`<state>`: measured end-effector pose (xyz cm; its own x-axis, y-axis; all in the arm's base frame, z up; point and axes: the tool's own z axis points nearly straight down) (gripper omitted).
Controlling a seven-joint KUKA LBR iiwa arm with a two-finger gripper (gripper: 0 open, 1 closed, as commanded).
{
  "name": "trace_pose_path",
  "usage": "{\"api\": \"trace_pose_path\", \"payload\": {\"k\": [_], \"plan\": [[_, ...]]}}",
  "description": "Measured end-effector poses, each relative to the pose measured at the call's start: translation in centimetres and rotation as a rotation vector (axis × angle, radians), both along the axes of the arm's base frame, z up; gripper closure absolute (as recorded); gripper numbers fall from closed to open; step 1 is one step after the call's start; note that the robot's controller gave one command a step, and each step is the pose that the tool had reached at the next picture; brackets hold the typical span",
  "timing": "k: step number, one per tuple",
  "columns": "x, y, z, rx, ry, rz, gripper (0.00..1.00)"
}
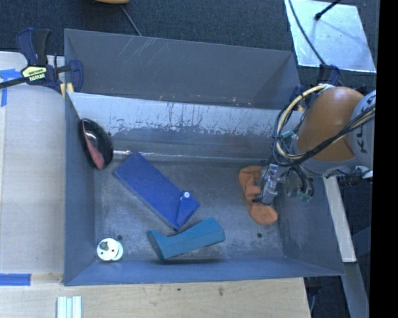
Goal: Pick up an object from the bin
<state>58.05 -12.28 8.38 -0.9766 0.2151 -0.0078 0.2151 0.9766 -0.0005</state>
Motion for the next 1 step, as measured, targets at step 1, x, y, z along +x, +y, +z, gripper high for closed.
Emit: {"api": "trace_pose_path", "payload": {"k": [1], "plan": [[0.42,2.73,13.0,0.001,0.002,0.015,1.0]]}}
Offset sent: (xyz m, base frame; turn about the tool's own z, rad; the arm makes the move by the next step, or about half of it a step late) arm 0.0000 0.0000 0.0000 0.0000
